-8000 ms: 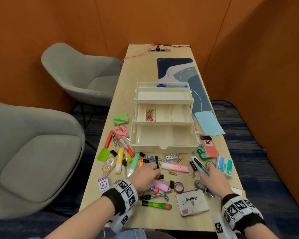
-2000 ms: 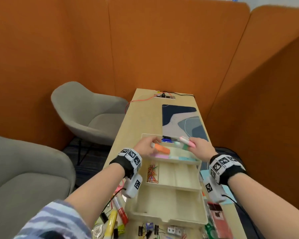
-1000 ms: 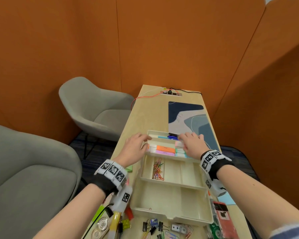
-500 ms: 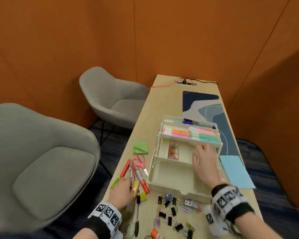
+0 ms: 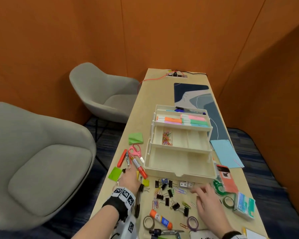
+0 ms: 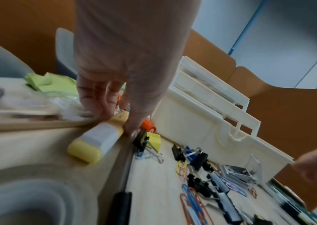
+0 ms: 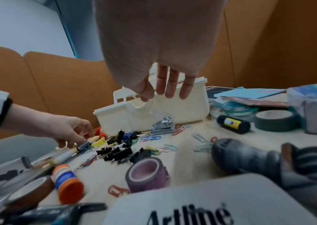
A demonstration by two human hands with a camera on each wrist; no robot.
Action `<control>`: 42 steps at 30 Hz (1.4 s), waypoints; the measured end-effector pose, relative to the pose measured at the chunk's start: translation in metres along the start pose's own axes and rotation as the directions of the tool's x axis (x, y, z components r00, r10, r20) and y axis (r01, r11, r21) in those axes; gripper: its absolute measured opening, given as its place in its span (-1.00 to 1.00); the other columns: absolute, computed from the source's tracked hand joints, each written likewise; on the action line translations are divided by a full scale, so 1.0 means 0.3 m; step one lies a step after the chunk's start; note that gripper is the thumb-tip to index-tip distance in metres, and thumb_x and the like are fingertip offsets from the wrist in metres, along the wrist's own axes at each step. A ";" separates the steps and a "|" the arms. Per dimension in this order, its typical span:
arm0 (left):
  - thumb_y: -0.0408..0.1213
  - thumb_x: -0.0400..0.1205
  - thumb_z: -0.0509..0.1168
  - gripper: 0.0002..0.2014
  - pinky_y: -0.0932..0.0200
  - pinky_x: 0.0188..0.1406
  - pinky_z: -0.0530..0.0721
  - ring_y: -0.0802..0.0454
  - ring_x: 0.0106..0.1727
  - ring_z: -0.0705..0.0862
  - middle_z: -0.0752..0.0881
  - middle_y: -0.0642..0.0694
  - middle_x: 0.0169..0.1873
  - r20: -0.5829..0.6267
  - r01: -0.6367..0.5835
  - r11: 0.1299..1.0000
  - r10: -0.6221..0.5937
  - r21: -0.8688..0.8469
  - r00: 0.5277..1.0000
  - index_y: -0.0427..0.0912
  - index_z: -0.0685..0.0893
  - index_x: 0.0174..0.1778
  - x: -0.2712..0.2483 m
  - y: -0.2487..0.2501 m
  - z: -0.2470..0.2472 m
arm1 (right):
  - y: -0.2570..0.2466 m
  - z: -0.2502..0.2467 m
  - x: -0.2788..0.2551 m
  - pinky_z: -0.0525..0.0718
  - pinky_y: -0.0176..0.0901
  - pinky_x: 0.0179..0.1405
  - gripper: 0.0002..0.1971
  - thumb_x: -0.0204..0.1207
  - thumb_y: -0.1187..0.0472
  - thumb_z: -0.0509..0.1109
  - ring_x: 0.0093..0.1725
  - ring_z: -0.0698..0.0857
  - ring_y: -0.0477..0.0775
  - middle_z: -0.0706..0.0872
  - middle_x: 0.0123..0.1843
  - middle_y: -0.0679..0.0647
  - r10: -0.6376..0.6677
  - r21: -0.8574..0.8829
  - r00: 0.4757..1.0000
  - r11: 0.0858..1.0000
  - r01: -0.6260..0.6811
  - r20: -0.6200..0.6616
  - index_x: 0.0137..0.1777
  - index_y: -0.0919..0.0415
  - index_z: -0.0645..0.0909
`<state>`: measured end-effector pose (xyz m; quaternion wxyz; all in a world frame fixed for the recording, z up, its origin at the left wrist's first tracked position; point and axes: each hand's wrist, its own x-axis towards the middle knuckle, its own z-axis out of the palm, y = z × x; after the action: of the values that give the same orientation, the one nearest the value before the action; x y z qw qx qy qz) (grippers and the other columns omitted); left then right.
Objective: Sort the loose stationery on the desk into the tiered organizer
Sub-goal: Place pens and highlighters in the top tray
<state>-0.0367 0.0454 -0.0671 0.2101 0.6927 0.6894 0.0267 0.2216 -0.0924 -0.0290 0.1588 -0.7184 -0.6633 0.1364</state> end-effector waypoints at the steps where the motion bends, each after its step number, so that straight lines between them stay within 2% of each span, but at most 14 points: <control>1: -0.26 0.56 0.35 -0.31 0.04 0.02 0.69 -0.12 0.07 0.70 0.67 -0.17 0.07 -0.008 0.010 1.000 -0.010 -0.028 1.000 -0.11 0.16 0.56 0.002 0.003 0.004 | 0.004 0.003 -0.006 0.53 -0.30 0.01 -0.73 0.53 0.28 0.29 0.02 0.48 -0.20 0.44 0.05 -0.16 -0.001 -0.002 1.000 1.000 0.001 0.013 0.13 -0.09 0.58; 6: -0.13 0.53 0.42 -0.60 0.07 -0.07 0.69 -0.06 -0.05 0.72 0.70 -0.10 -0.10 0.002 0.064 0.967 -0.065 -0.248 0.998 -0.15 0.43 0.17 0.002 0.004 -0.024 | -0.013 0.020 -0.018 0.53 -0.29 0.09 -0.79 0.58 0.20 0.24 0.03 0.49 -0.18 0.41 0.08 -0.20 -0.028 -0.017 0.996 0.999 0.029 0.079 0.11 -0.13 0.56; 9: -0.11 0.58 0.36 -0.68 0.11 -0.15 0.60 -0.03 -0.08 0.67 0.68 -0.08 -0.06 -0.065 0.063 0.937 -0.091 -0.344 0.994 -0.14 0.49 0.16 0.023 0.010 -0.074 | -0.008 0.019 -0.010 0.52 -0.30 0.14 -0.78 0.59 0.19 0.23 0.06 0.48 -0.20 0.43 0.08 -0.22 -0.030 -0.016 0.996 0.999 0.031 0.087 0.13 -0.13 0.58; 12: 0.00 0.63 0.21 -0.70 0.00 -0.05 0.65 0.04 -0.06 0.65 0.67 -0.07 0.02 -0.236 -0.115 0.902 0.015 -0.416 0.972 0.01 0.49 0.23 0.048 0.067 -0.179 | 0.007 0.016 -0.002 0.53 -0.33 0.14 -0.76 0.57 0.22 0.25 0.07 0.51 -0.23 0.44 0.10 -0.24 -0.032 0.002 0.995 0.999 0.032 0.094 0.12 -0.14 0.58; 17: -0.14 0.73 0.15 -0.59 0.25 -0.05 0.43 0.14 -0.06 0.48 0.40 -0.02 0.09 -0.391 -0.437 0.863 0.321 -0.255 0.863 0.01 0.38 0.52 0.151 0.328 -0.436 | 0.022 0.009 0.013 0.53 -0.34 -0.01 -0.76 0.54 0.25 0.24 -0.04 0.53 -0.20 0.44 0.04 -0.22 -0.018 0.031 0.992 0.999 0.014 0.127 0.06 -0.11 0.59; 20: -0.30 0.65 0.23 -0.45 0.10 0.09 0.59 0.02 0.01 0.52 0.48 -0.13 0.15 -0.251 -0.545 0.837 0.538 0.046 0.805 0.00 0.29 0.57 0.303 0.454 -0.514 | 0.023 0.019 0.021 0.57 -0.28 -0.04 -0.79 0.50 0.25 0.27 -0.08 0.54 -0.16 0.49 -0.02 -0.17 -0.007 0.006 0.989 1.000 0.006 0.146 -0.03 -0.09 0.63; 24: -0.58 0.54 0.21 -0.34 -0.13 0.39 0.37 -0.12 0.25 0.56 0.55 -0.16 0.31 -0.091 -0.572 0.760 0.622 0.309 0.778 -0.12 0.27 0.57 0.441 0.581 -0.555 | 0.004 0.024 0.022 0.51 -0.35 -0.15 -0.86 0.40 0.24 0.33 -0.21 0.53 -0.17 0.50 -0.14 -0.10 0.031 0.059 0.994 0.998 -0.038 0.104 -0.18 -0.04 0.65; 28: -0.57 0.58 0.15 -0.58 -0.02 0.16 0.45 -0.16 0.14 0.63 0.65 -0.19 0.21 0.064 -0.617 0.723 0.632 0.311 0.772 -0.17 0.39 0.34 0.524 0.625 -0.544 | -0.002 0.040 0.030 0.40 -0.15 -0.34 -0.82 0.22 -0.04 0.32 -0.42 0.51 -0.05 0.52 -0.39 -0.01 0.164 0.161 0.960 0.966 -0.203 0.228 -0.41 0.06 0.59; 31: -0.49 0.63 0.15 -0.68 0.03 -0.01 0.56 -0.17 0.02 0.62 0.51 -0.20 0.26 0.125 -0.635 0.737 0.625 0.230 0.771 -0.18 0.43 0.30 0.557 0.631 -0.529 | -0.011 0.017 0.045 0.45 -0.12 -0.30 -0.86 0.30 0.12 0.41 -0.43 0.57 -0.05 0.60 -0.40 0.08 0.246 0.315 0.923 0.887 -0.338 0.296 -0.29 0.20 0.65; 33: -0.43 0.65 0.18 -0.72 0.06 -0.09 0.58 -0.12 -0.06 0.59 0.39 -0.17 0.27 0.140 -0.630 0.746 0.615 0.217 0.776 -0.15 0.45 0.28 0.574 0.625 -0.522 | -0.017 0.006 0.066 0.49 -0.26 -0.24 -0.88 0.42 0.20 0.39 -0.33 0.60 -0.08 0.60 -0.28 0.12 0.362 0.490 0.875 0.727 -0.481 0.321 -0.22 0.25 0.67; 37: -0.32 0.68 0.20 -0.74 0.04 -0.03 0.62 -0.11 -0.02 0.60 0.41 -0.16 0.22 0.113 -0.641 0.731 0.635 0.234 0.764 -0.10 0.53 0.29 0.597 0.610 -0.508 | 0.000 0.058 0.061 0.43 -0.10 -0.32 -0.68 0.41 0.33 0.45 -0.39 0.53 -0.01 0.67 -0.22 0.17 0.382 0.439 0.866 0.750 -0.494 0.321 -0.47 -0.07 0.61; 39: -0.25 0.69 0.20 -0.73 0.01 0.08 0.59 -0.13 0.08 0.56 0.49 -0.18 0.19 0.071 -0.652 0.696 0.666 0.301 0.743 -0.09 0.56 0.31 0.595 0.606 -0.504 | 0.034 0.142 0.077 0.30 -0.21 -0.49 -0.33 0.01 0.71 0.54 -0.49 0.45 -0.02 0.67 -0.29 0.06 0.347 0.259 0.924 0.888 -0.379 0.160 -0.66 -0.18 0.46; 41: -0.22 0.69 0.20 -0.71 0.01 0.16 0.52 -0.12 0.19 0.52 0.57 -0.17 0.17 0.042 -0.648 0.658 0.688 0.385 0.724 -0.10 0.57 0.33 0.587 0.605 -0.500 | 0.016 0.155 0.074 0.16 -0.41 -0.56 -0.22 -0.58 0.75 0.54 -0.66 0.43 -0.08 0.48 -0.44 -0.16 0.207 0.217 0.977 0.957 -0.192 -0.046 -0.68 -0.19 0.43; 42: -0.25 0.70 0.19 -0.71 0.03 0.17 0.50 -0.11 0.21 0.51 0.60 -0.15 0.17 0.020 -0.642 0.655 0.694 0.399 0.720 -0.09 0.57 0.33 0.583 0.604 -0.499 | 0.018 0.133 0.077 0.26 -0.40 -0.57 -0.24 -0.58 0.71 0.63 -0.64 0.45 -0.18 0.42 -0.41 -0.26 0.117 0.127 0.992 0.986 -0.111 -0.045 -0.61 -0.16 0.51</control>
<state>0.0938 0.2595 0.0844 0.0010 0.9209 0.3896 0.0152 0.2121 -0.0677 -0.0671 0.2122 -0.7473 -0.6070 0.1675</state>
